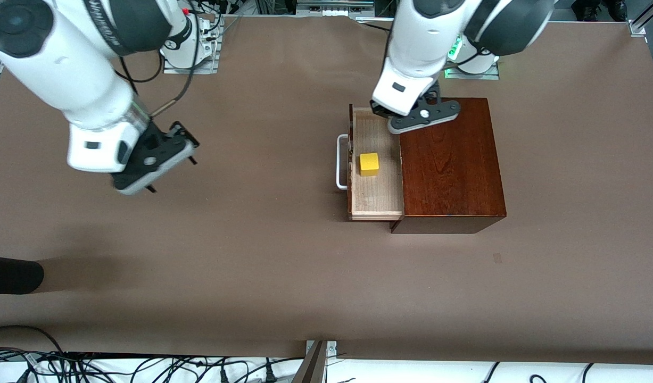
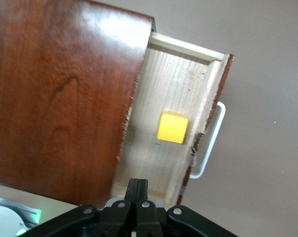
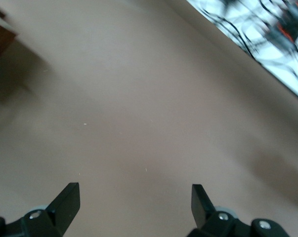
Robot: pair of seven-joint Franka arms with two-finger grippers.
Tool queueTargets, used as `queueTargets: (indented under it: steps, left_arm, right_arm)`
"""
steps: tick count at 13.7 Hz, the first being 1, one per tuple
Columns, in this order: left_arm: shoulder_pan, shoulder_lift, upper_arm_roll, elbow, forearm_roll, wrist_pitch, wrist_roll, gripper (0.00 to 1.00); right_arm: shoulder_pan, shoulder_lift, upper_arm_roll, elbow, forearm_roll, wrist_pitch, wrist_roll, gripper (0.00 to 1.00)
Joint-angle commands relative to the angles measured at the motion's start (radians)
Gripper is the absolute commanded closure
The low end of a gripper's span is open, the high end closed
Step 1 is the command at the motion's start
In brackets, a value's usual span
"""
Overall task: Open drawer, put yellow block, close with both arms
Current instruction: 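Raise the right gripper away from the drawer and move it back, then push the drawer front toward the box with the left gripper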
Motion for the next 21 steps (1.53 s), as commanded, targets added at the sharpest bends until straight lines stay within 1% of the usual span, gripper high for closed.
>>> queueTargets:
  steps: [1, 3, 7, 11, 14, 16, 18, 21]
  left_arm:
    - [-0.078, 0.093, 0.012, 0.095, -0.021, -0.005, -0.167, 1.00]
    - [-0.129, 0.151, 0.014, 0.134, -0.021, 0.023, -0.272, 1.00]
    - [-0.202, 0.242, 0.003, 0.147, -0.021, 0.138, -0.479, 1.00]
    - [-0.236, 0.374, 0.000, 0.220, -0.020, 0.214, -0.642, 1.00]
    - [-0.239, 0.423, 0.000, 0.225, -0.018, 0.272, -0.717, 1.00]
    - [-0.239, 0.444, 0.002, 0.225, -0.015, 0.277, -0.749, 1.00]
    - [-0.238, 0.472, 0.009, 0.221, -0.010, 0.304, -0.827, 1.00]
    - [-0.235, 0.498, 0.015, 0.214, -0.006, 0.306, -0.870, 1.00]
  right_arm:
    - [-0.074, -0.117, 0.015, -0.155, 0.013, 0.037, 0.161, 0.00]
    - [-0.112, -0.153, 0.007, -0.190, 0.013, 0.026, 0.231, 0.00]
    - [-0.121, -0.214, -0.092, -0.245, 0.013, 0.012, 0.250, 0.00]
    - [-0.151, -0.237, -0.160, -0.248, 0.013, -0.037, 0.250, 0.00]
    - [-0.152, -0.242, -0.185, -0.245, 0.012, -0.054, 0.250, 0.00]
    - [-0.155, -0.236, -0.197, -0.242, 0.007, -0.057, 0.250, 0.00]
    - [-0.155, -0.228, -0.198, -0.242, 0.006, -0.062, 0.252, 0.00]
    - [-0.155, -0.207, -0.209, -0.228, 0.010, -0.077, 0.252, 0.00]
